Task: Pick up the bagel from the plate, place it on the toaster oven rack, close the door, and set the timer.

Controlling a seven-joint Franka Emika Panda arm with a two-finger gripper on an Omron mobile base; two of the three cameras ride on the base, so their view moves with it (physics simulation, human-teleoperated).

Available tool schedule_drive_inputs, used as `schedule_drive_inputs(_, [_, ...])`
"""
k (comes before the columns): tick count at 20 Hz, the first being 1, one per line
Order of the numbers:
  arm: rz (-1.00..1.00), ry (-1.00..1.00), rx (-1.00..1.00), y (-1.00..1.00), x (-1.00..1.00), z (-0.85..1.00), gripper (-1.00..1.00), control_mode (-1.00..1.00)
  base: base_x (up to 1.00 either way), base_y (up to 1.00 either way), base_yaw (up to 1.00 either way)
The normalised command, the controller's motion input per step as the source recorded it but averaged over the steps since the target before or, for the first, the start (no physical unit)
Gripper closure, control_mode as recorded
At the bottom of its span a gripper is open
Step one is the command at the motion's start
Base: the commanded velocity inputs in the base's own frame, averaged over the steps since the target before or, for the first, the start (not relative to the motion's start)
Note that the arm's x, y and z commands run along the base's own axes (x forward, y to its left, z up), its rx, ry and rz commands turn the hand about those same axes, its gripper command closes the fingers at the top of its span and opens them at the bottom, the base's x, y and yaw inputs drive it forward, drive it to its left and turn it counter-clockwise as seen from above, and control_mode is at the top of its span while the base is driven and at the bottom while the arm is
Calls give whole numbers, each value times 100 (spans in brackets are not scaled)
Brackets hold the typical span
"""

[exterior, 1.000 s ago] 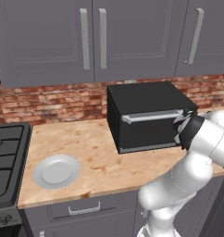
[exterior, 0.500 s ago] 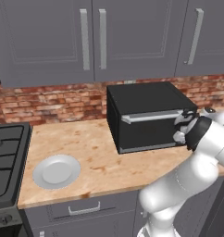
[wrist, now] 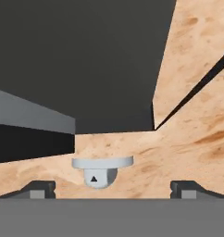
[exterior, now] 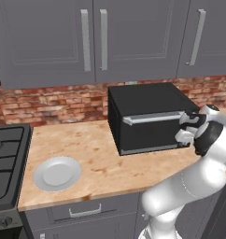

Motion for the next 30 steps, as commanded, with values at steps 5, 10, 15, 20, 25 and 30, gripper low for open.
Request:
schedule_drive_inputs(5, [-1,-28,0,-24,8,-12,-100,-100,0,0,0])
schedule_drive_inputs(10, [-1,-40,0,-22,2,-4,-100,-100,0,0,0])
schedule_drive_inputs(15, [0,-51,0,-19,-27,0,-100,-100,0,0,0])
schedule_drive_inputs(20, [-1,-44,0,-3,-60,0,-100,-100,0,0,0])
schedule_drive_inputs(25, [-7,-23,-3,0,-11,2,-100,-100,0,0,0])
schedule_drive_inputs(30, [-4,0,0,-4,28,15,-100,-100,0,0,0])
